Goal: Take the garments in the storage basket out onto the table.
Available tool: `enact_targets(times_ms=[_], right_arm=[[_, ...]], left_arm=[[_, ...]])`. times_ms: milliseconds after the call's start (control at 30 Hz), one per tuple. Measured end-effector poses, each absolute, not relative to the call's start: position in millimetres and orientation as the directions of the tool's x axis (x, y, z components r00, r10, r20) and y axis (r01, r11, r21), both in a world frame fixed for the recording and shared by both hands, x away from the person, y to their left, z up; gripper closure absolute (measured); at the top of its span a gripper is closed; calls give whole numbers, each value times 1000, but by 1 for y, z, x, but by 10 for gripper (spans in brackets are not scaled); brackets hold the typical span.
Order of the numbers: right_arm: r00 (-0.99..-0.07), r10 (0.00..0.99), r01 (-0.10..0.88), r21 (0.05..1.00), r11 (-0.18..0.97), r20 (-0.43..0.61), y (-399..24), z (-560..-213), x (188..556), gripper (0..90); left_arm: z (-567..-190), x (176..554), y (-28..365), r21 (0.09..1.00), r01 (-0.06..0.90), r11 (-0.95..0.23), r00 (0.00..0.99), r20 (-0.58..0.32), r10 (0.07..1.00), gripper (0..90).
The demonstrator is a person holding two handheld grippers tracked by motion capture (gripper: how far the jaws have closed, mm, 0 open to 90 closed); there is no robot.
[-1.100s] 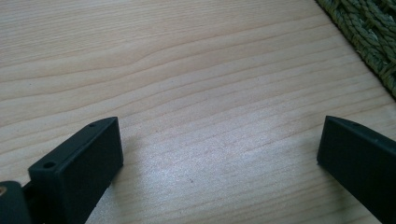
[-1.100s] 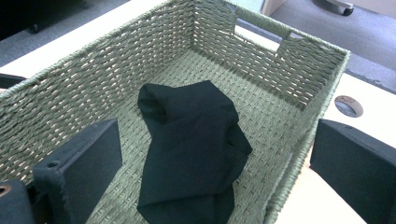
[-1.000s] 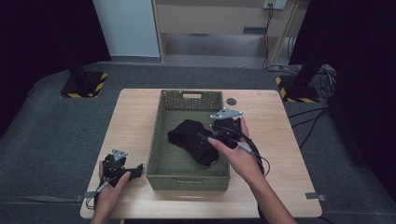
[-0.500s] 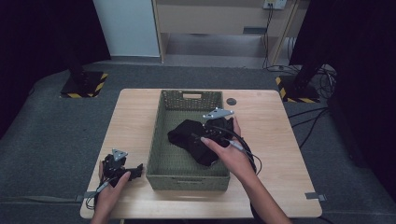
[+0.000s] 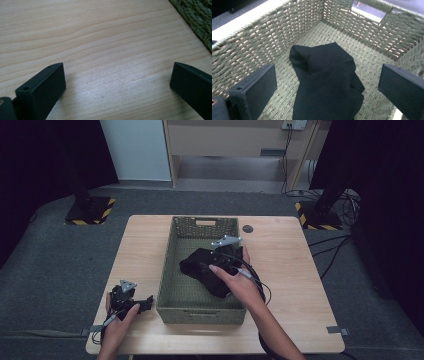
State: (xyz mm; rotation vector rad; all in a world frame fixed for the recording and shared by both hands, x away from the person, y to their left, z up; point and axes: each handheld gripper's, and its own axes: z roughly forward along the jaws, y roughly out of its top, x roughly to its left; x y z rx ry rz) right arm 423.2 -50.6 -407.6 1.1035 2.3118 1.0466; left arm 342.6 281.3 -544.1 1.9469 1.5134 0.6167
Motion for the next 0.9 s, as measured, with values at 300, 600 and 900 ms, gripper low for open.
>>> enact_targets(times_ms=[300,600,900], right_arm=[[-624,781,525,737,426,-7,-40,-422,431,21],[-624,782,540,719,438,-8,-31,-430,439,23],[-627,779,554,698,453,-7,-24,-442,445,25]], left_arm=[[-544,343,281,696,695,-180,247,5,969,0],[-544,343,281,696,695,-180,246,4,969,0],[-544,343,281,696,695,-180,246,5,969,0]])
